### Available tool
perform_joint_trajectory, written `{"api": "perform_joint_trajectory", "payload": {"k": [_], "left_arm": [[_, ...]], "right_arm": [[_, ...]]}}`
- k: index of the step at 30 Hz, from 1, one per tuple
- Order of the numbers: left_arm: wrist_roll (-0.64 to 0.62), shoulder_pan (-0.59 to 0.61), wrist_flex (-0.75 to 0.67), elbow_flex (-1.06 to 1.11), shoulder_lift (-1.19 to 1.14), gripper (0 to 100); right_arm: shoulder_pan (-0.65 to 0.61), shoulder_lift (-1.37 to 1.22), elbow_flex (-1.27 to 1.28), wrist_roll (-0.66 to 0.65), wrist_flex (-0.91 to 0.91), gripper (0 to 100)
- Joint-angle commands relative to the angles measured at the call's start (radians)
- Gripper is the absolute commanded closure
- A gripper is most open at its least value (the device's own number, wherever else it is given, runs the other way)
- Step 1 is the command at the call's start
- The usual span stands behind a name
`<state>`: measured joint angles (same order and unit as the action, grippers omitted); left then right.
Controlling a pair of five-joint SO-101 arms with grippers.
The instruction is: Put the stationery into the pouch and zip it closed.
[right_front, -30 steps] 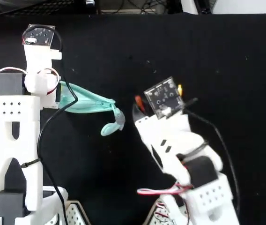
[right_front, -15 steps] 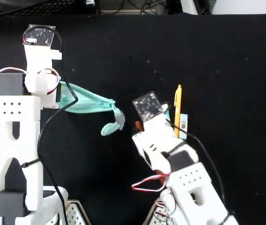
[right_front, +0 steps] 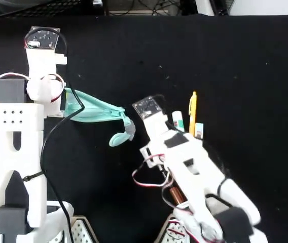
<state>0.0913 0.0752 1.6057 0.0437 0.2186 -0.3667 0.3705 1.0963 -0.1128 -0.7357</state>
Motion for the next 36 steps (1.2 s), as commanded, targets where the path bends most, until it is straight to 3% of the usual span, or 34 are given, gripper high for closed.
{"api": "perform_joint_trajectory", "payload": {"k": [1, 11, 15, 21, 25, 30, 36], "left_arm": [[-0.006, -0.027, -0.025, 0.065, -0.023, 97], [-0.006, -0.028, -0.025, 0.064, -0.023, 97], [-0.006, -0.028, -0.025, 0.064, -0.023, 97], [-0.006, -0.028, -0.025, 0.065, -0.023, 97], [-0.006, -0.028, -0.023, 0.065, -0.023, 97], [-0.006, -0.030, -0.021, 0.065, -0.023, 97], [-0.006, -0.030, -0.018, 0.067, -0.025, 97]], "right_arm": [[0.003, -0.061, -0.104, -0.006, -0.028, 86.8], [0.005, -0.214, -0.242, -0.104, -0.167, 87.3], [0.008, -0.236, -0.242, -0.112, -0.157, 98.8], [0.009, -0.206, -0.240, -0.112, -0.158, 98.6], [0.012, -0.041, -0.242, -0.112, -0.233, 98.6], [0.092, 0.344, -0.325, -0.110, -0.451, 98.6], [0.089, 0.771, -0.516, -0.103, -0.592, 98.6]]}}
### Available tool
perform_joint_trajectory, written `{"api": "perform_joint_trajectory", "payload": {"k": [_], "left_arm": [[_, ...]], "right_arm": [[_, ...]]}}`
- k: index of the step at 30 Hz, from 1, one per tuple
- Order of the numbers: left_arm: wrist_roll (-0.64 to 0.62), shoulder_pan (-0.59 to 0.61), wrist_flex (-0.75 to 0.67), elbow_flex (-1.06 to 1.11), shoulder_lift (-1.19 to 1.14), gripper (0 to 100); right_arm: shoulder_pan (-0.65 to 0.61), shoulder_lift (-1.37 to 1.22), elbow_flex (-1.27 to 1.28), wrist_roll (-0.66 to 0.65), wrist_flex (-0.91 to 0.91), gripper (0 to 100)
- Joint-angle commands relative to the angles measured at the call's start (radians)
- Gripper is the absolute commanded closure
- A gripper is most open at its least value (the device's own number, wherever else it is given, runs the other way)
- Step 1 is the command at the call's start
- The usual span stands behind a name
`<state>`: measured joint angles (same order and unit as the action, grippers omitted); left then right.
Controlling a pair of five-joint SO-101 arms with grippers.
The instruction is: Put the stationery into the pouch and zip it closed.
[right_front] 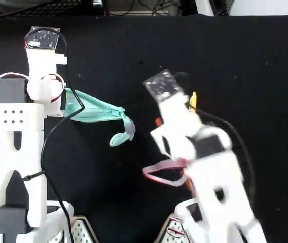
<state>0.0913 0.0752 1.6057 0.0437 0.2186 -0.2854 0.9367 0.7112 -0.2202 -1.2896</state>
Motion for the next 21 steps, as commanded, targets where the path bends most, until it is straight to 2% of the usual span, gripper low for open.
{"api": "perform_joint_trajectory", "payload": {"k": [1, 5, 12, 18, 21], "left_arm": [[-0.006, -0.030, -0.018, 0.068, -0.025, 97], [-0.006, -0.030, -0.025, 0.085, -0.025, 97], [-0.006, -0.030, -0.025, 0.088, -0.025, 97], [-0.006, -0.031, -0.025, 0.094, -0.020, 97], [-0.006, -0.031, -0.025, 0.094, -0.021, 97]], "right_arm": [[-0.005, 0.255, -0.165, 0.005, -0.035, 98.6], [-0.112, 0.363, -0.232, 0.002, 0.126, 98.6], [-0.322, 0.377, -0.117, 0.006, 0.532, 98.6], [-0.514, 0.364, -0.084, -0.003, 0.750, 98.6], [-0.542, 0.332, -0.016, -0.003, 0.842, 98.6]]}}
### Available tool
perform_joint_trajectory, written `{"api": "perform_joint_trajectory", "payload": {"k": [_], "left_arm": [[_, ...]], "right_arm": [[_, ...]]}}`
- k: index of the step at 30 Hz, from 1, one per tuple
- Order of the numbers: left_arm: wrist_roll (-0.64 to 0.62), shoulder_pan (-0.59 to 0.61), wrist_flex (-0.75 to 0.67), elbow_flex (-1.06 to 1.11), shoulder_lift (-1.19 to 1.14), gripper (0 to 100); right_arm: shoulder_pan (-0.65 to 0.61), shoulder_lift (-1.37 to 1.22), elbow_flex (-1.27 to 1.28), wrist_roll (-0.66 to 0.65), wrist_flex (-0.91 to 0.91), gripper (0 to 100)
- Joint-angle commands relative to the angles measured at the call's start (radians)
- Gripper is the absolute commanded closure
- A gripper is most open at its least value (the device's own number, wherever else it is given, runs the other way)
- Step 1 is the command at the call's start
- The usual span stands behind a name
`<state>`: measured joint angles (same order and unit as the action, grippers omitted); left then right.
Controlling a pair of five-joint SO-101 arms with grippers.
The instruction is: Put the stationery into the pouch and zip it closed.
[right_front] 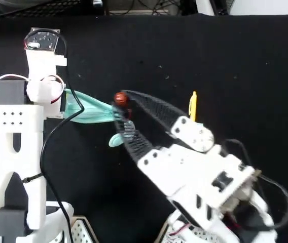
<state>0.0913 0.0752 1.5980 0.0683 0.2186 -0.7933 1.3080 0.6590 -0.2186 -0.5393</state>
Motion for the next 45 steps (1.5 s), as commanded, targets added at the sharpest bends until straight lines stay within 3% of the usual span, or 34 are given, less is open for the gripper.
{"api": "perform_joint_trajectory", "payload": {"k": [1, 10, 23, 27, 34, 38, 45], "left_arm": [[-0.006, -0.031, -0.015, 0.070, -0.021, 97], [-0.006, -0.030, -0.011, 0.079, -0.023, 97], [-0.006, -0.030, -0.009, 0.079, -0.021, 97], [-0.006, -0.030, -0.009, 0.079, -0.015, 97], [-0.006, 0.018, -0.009, 0.077, -0.017, 97], [-0.008, 0.021, -0.009, 0.077, -0.015, 97], [-0.058, 0.016, -0.009, 0.077, -0.017, 97]], "right_arm": [[-0.034, -0.058, 0.061, -0.005, 0.123, 98.6], [-0.034, -0.202, 0.194, -0.006, 0.387, 98.6], [-0.038, -0.234, 0.107, -0.046, 0.437, 98.6], [-0.035, -0.305, 0.087, -0.046, 0.532, 98.6], [-0.025, -0.424, 0.019, -0.037, 0.537, 98.6], [-0.015, -0.432, 0.042, 0.051, 0.535, 98.6], [0.115, -0.420, 0.213, 0.147, 0.537, 98.6]]}}
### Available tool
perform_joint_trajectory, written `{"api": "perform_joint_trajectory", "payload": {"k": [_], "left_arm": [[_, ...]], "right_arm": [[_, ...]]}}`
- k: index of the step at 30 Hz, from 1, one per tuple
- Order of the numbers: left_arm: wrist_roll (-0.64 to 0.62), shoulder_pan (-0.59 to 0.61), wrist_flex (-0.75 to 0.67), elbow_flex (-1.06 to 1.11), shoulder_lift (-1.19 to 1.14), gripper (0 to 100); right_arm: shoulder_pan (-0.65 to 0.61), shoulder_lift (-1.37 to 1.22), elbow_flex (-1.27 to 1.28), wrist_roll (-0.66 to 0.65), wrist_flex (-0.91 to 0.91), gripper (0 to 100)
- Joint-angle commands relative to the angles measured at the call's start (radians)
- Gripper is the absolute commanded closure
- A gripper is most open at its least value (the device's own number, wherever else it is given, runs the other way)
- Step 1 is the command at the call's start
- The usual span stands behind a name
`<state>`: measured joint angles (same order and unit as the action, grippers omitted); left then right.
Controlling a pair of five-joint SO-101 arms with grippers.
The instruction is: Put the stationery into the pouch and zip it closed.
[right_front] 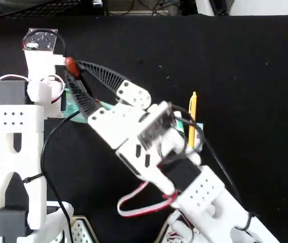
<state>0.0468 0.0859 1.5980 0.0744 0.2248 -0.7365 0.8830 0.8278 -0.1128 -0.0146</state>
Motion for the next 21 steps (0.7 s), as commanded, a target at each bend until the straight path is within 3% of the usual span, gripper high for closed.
{"api": "perform_joint_trajectory", "payload": {"k": [1, 8, 14, 18, 21], "left_arm": [[-0.014, 0.005, -0.009, 0.071, -0.025, 97], [-0.012, 0.002, -0.011, 0.065, -0.029, 97], [-0.012, 0.002, -0.014, 0.064, -0.029, 97], [-0.012, 0.002, -0.012, 0.064, -0.029, 97], [-0.012, 0.004, -0.012, 0.067, -0.029, 97]], "right_arm": [[0.074, 0.018, 0.065, 0.054, 0.012, 98.6], [0.092, 0.249, 0.222, 0.064, -0.021, 98.6], [-0.029, 0.470, 0.275, 0.040, -0.288, 98.2], [-0.121, 0.461, 0.249, -0.084, -0.365, 98.4], [-0.133, 0.397, 0.199, -0.101, -0.417, 98.0]]}}
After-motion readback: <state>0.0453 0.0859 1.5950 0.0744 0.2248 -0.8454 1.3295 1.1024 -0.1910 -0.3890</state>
